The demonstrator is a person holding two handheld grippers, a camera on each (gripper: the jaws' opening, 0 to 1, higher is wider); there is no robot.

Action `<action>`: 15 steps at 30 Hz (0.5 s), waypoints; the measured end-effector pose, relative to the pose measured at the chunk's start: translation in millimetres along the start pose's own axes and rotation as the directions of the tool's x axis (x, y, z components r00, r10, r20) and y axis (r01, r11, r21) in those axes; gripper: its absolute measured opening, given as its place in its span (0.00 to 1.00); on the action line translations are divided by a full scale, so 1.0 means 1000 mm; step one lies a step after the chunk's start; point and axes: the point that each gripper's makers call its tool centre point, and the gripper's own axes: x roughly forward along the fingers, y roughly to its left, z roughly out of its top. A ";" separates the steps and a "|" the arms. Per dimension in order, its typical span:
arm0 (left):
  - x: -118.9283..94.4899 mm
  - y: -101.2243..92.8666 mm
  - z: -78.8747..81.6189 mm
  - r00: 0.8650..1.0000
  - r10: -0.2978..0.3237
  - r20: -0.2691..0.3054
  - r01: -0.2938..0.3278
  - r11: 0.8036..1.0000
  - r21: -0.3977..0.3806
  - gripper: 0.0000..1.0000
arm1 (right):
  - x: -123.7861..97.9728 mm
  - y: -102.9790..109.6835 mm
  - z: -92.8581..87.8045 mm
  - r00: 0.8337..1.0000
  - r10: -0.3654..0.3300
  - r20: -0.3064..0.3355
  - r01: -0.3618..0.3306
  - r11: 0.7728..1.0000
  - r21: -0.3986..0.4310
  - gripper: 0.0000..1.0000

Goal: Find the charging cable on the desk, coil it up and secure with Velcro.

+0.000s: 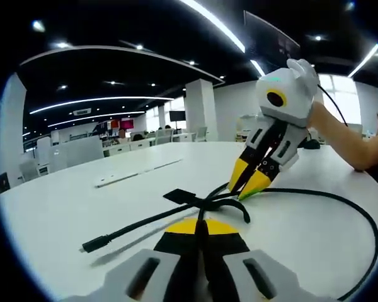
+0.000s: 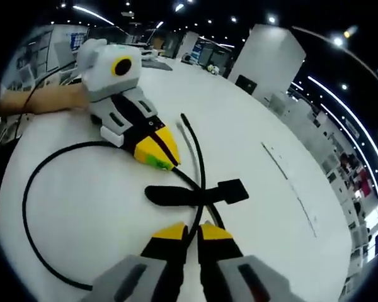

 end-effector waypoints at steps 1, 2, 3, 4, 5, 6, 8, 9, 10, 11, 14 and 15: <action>0.000 0.000 0.000 1.000 0.000 0.000 0.000 1.000 0.000 0.03 | 0.000 0.000 0.000 1.000 0.002 0.002 -0.002 1.000 0.020 0.09; 0.000 0.000 0.000 1.000 0.000 0.000 0.000 1.000 0.000 0.03 | -0.001 0.000 -0.001 1.000 0.003 0.005 -0.003 1.000 0.029 0.08; 0.000 0.000 0.000 1.000 0.000 0.000 0.000 1.000 0.000 0.03 | -0.001 0.001 -0.001 1.000 0.005 0.007 -0.005 0.999 0.034 0.08; 0.000 0.000 0.000 1.000 0.000 0.000 0.000 1.000 -0.001 0.03 | -0.001 0.001 -0.001 1.000 0.006 0.008 -0.006 0.999 0.035 0.08; 0.000 0.000 0.000 1.000 0.000 0.001 0.000 1.000 -0.001 0.03 | -0.001 0.001 -0.001 1.000 0.006 0.011 -0.007 0.999 0.035 0.08; 0.000 0.000 0.000 1.000 0.000 0.001 0.000 1.000 -0.001 0.03 | 0.000 0.000 -0.001 1.000 0.006 0.012 -0.007 0.999 0.035 0.08; 0.000 0.000 0.000 1.000 0.000 0.001 0.000 1.000 -0.001 0.03 | 0.000 -0.001 -0.001 1.000 0.004 0.010 -0.005 0.999 0.032 0.08; 0.000 0.000 0.000 1.000 0.000 0.001 0.000 1.000 -0.001 0.03 | 0.000 -0.001 -0.001 1.000 0.003 0.009 -0.003 1.000 0.030 0.08; 0.000 0.000 0.000 1.000 0.000 0.001 0.000 1.000 -0.001 0.03 | 0.000 0.000 -0.001 1.000 0.001 0.007 -0.001 1.000 0.028 0.08; 0.000 0.000 0.000 1.000 0.000 0.001 0.000 1.000 -0.002 0.03 | 0.000 0.000 -0.001 1.000 0.000 0.006 0.000 1.000 0.026 0.08; 0.000 0.000 0.000 1.000 0.001 0.001 -0.001 1.000 -0.002 0.03 | 0.000 0.000 -0.001 1.000 -0.002 0.005 0.002 1.000 0.027 0.08; 0.000 0.000 0.000 1.000 0.001 0.001 -0.001 1.000 -0.002 0.04 | 0.000 0.000 -0.001 1.000 -0.002 0.005 0.002 1.000 0.028 0.08</action>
